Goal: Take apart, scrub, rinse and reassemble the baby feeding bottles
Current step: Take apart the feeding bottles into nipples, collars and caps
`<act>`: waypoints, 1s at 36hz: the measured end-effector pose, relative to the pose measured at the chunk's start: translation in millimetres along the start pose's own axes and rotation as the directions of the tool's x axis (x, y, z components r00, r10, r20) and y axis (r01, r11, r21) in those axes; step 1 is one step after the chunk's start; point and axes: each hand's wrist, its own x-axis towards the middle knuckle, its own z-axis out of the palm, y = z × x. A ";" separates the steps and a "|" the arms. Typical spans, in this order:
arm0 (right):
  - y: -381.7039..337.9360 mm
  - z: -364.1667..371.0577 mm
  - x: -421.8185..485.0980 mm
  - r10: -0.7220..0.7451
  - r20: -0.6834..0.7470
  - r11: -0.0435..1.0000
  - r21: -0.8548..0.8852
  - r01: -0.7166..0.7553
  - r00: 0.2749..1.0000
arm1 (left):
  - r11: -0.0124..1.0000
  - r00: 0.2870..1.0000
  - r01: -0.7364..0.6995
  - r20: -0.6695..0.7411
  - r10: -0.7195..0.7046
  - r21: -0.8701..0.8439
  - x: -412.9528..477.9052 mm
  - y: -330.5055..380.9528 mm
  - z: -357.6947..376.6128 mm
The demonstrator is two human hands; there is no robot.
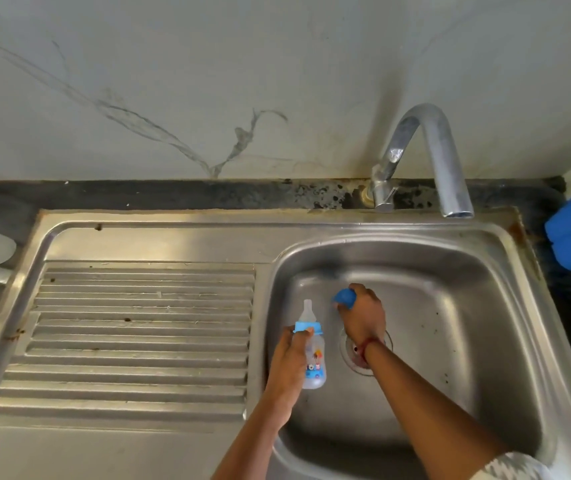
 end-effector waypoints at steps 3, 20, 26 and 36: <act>24.0 -20.3 4.0 0.088 -0.071 0.996 -0.005 -0.088 0.994 | 1.000 1.000 0.028 0.001 -0.028 0.009 2.7 -0.2 2.4; 66.2 -55.4 9.6 0.149 -0.131 0.984 -0.078 -0.160 0.980 | 0.995 0.997 0.043 -0.062 -0.038 0.090 8.6 -1.3 19.0; 60.5 -63.1 -0.3 0.163 -0.127 0.979 -0.102 -0.176 0.978 | 0.995 0.998 0.029 -0.057 -0.024 0.099 7.2 2.0 18.4; -13.1 -66.8 -36.4 0.019 0.308 0.787 0.582 -0.204 0.951 | 0.935 0.988 -0.107 -0.066 0.137 0.339 -8.8 10.6 25.5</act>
